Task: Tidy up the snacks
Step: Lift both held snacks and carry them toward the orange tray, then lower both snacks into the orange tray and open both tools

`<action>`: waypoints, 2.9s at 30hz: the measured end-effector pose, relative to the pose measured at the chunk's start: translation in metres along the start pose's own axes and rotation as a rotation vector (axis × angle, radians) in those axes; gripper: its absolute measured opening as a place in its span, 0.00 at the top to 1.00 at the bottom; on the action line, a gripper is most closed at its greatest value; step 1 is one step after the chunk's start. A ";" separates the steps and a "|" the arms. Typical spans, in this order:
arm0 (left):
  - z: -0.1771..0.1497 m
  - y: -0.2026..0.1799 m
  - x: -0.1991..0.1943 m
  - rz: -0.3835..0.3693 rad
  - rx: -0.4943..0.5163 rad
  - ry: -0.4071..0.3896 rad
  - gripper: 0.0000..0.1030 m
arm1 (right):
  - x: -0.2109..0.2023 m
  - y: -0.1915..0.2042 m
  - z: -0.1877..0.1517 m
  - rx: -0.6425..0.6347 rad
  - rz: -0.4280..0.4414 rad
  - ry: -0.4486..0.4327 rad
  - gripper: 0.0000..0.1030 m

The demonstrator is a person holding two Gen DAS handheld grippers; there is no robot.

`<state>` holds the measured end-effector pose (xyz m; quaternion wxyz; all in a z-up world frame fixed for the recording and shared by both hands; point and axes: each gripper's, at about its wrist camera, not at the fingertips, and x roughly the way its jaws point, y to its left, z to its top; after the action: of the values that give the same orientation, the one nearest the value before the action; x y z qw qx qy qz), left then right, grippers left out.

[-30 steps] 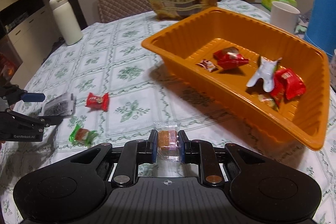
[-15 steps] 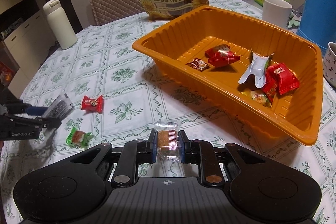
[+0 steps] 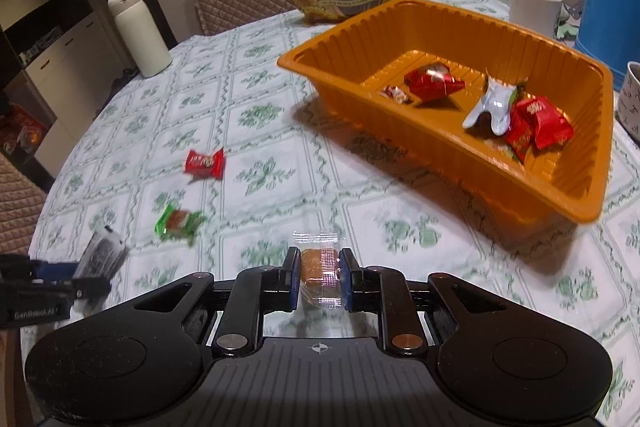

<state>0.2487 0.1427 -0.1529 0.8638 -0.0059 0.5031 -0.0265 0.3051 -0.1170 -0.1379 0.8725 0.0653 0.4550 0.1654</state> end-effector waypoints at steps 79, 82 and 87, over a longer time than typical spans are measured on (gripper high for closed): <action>0.214 -0.243 0.049 -0.125 0.002 -0.179 0.67 | -0.034 -0.164 0.103 0.054 -0.013 -0.170 0.80; 0.214 -0.244 0.058 -0.114 -0.004 -0.159 0.67 | -0.028 -0.166 0.105 0.054 -0.011 -0.159 0.80; 0.216 -0.242 0.070 -0.122 -0.036 -0.125 0.66 | -0.021 -0.171 0.109 0.063 -0.006 -0.149 0.80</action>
<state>0.4614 -0.1058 -0.0978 0.8900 -0.0536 0.4475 -0.0695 0.4216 -0.2802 -0.1037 0.9020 0.1036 0.3941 0.1429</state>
